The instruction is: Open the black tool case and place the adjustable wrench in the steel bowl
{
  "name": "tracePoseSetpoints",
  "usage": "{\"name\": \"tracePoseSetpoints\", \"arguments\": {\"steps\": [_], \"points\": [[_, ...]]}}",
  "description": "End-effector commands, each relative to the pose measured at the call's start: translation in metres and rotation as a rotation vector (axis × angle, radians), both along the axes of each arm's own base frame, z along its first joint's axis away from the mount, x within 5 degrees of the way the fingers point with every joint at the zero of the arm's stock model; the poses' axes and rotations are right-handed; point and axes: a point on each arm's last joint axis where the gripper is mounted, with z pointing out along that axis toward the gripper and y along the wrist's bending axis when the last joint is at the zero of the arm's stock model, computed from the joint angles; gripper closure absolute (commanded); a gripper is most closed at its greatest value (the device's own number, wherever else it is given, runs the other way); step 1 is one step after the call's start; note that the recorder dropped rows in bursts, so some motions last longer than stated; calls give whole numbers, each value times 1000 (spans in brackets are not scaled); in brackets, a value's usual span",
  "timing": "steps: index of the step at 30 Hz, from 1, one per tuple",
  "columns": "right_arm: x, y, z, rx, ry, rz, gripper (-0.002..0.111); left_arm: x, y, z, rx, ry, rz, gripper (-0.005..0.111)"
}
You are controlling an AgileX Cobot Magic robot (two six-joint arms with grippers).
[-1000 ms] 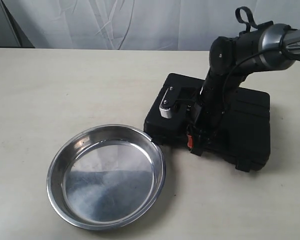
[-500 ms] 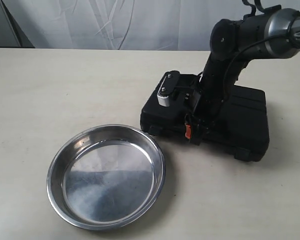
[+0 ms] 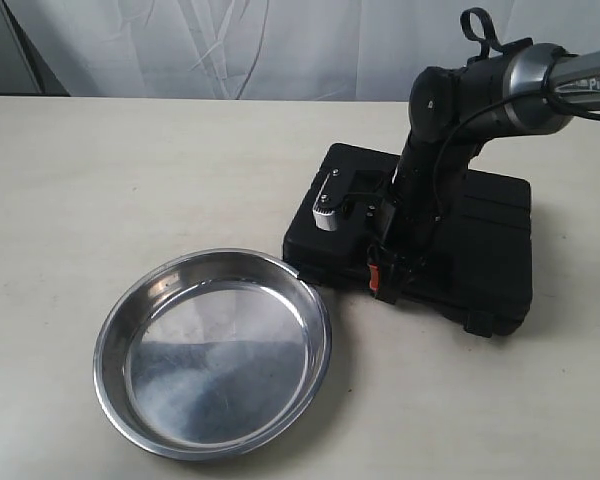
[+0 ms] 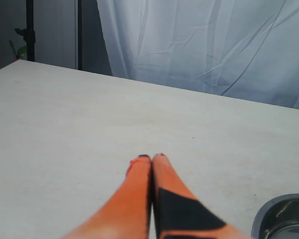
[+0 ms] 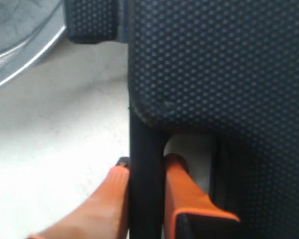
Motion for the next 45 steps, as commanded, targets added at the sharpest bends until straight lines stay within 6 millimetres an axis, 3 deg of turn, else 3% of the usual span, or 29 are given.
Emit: {"name": "tracePoseSetpoints", "arguments": {"steps": [1,11,16,25,30,38,45], "points": [[-1,-1,6,7,18,-4,109,1,-1,1,1,-5,-9,106],[0,-8,12,-70,-15,-12,109,1,-1,1,1,-5,-9,106],[1,-8,23,-53,-56,-18,109,1,-1,1,1,-5,-9,106],[1,-7,24,-36,-53,-30,109,1,-1,1,1,-5,-9,106],[4,2,22,56,-74,-104,109,1,-1,1,1,-5,-9,106],[4,2,21,58,-71,-107,109,1,-1,1,1,-5,-9,106],[5,2,5,30,-28,-100,109,1,-1,1,1,-5,-9,106]]}}
